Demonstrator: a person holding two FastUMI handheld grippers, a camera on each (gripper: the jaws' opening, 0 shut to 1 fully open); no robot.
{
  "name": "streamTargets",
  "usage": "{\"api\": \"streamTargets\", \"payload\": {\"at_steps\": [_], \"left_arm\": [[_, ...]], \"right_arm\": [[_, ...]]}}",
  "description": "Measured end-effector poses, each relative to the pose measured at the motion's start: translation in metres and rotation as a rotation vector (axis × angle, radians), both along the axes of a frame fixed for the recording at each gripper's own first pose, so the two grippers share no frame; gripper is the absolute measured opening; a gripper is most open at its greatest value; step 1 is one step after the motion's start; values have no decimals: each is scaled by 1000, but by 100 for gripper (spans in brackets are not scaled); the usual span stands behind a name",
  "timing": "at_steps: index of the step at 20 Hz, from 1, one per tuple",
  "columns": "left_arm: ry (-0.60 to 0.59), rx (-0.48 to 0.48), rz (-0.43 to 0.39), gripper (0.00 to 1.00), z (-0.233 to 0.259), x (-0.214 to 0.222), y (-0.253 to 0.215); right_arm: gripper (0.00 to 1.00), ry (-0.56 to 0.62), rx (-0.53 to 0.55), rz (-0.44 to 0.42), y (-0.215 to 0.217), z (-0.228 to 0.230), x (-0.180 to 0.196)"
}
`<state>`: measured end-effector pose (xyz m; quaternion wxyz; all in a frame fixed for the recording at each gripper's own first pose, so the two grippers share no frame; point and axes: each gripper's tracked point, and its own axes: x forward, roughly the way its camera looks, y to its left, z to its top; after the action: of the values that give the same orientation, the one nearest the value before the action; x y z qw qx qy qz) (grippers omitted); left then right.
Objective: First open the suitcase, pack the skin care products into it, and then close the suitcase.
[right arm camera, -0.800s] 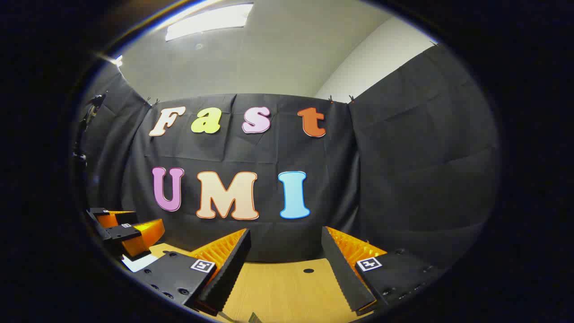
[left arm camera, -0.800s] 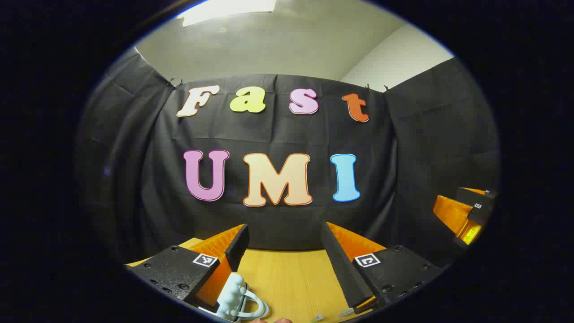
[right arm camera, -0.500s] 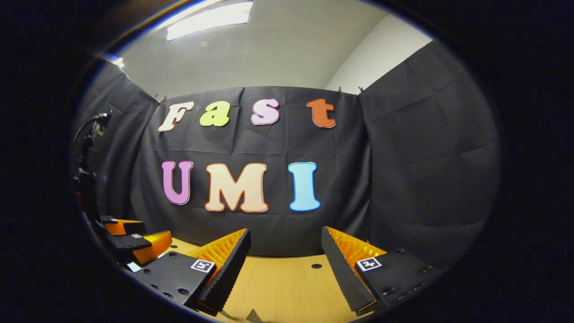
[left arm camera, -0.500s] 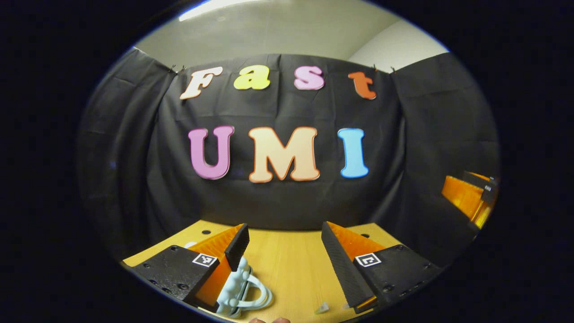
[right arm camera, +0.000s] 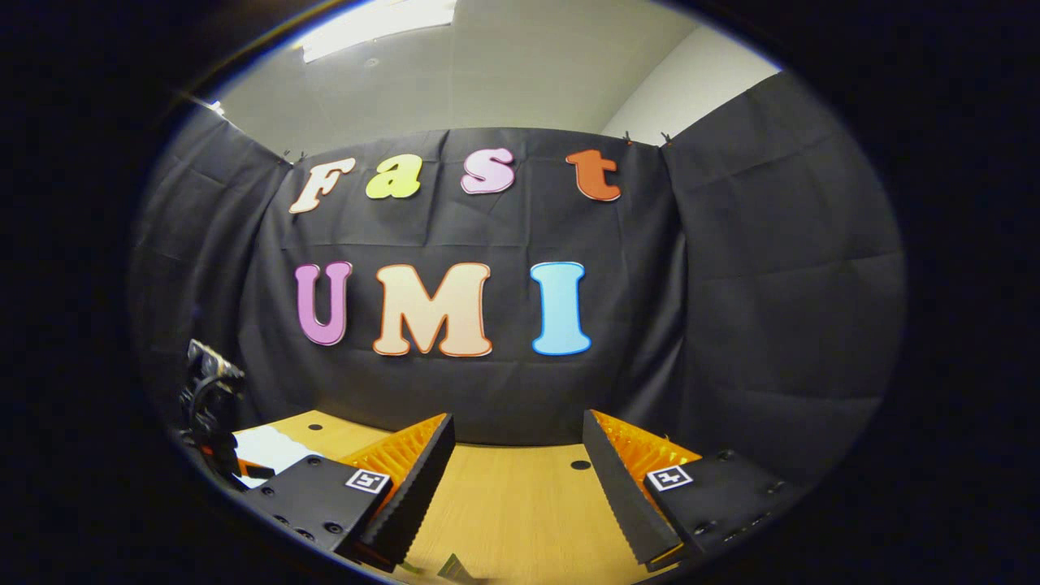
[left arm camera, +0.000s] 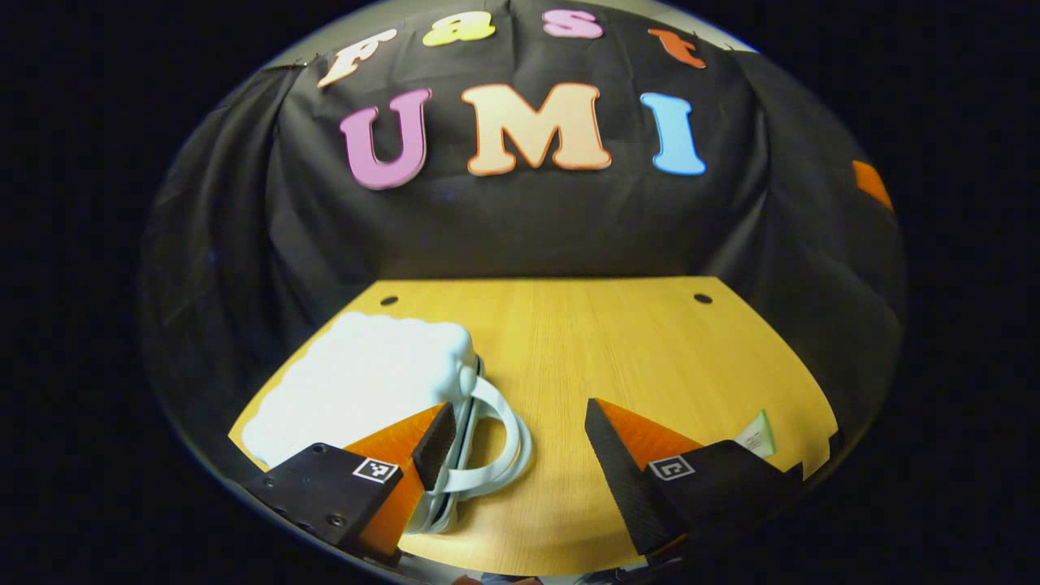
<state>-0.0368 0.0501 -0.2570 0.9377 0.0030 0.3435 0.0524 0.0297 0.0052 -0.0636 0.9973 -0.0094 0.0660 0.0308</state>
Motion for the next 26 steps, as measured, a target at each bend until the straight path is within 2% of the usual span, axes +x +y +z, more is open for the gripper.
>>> {"api": "streamTargets", "payload": {"at_steps": [5,9,10,13,15,16,18,22,26], "left_arm": [[159,7,-87,96,-51,15,-1],[257,-42,-103,96,-85,19,-5],[273,-51,-102,87,-91,20,-4],[322,-93,-103,77,-105,22,-3],[344,-84,-91,62,-109,21,4],[355,-68,-93,43,-108,20,9],[377,-59,-126,14,-110,20,10],[401,-83,-134,2,-96,22,6],[350,-121,-147,0,-53,31,7]], "right_arm": [[99,52,-30,-69,1,-9,-2],[99,61,-70,-92,3,-9,-5],[99,54,-80,-94,3,-8,-5],[98,50,-99,-88,6,-10,-6],[98,51,-104,-85,6,-12,-5],[99,49,-106,-83,7,-12,-6],[100,40,-111,-78,7,-12,-5],[98,21,-126,-49,14,-13,-2],[98,-6,-111,3,29,-12,1]]}}
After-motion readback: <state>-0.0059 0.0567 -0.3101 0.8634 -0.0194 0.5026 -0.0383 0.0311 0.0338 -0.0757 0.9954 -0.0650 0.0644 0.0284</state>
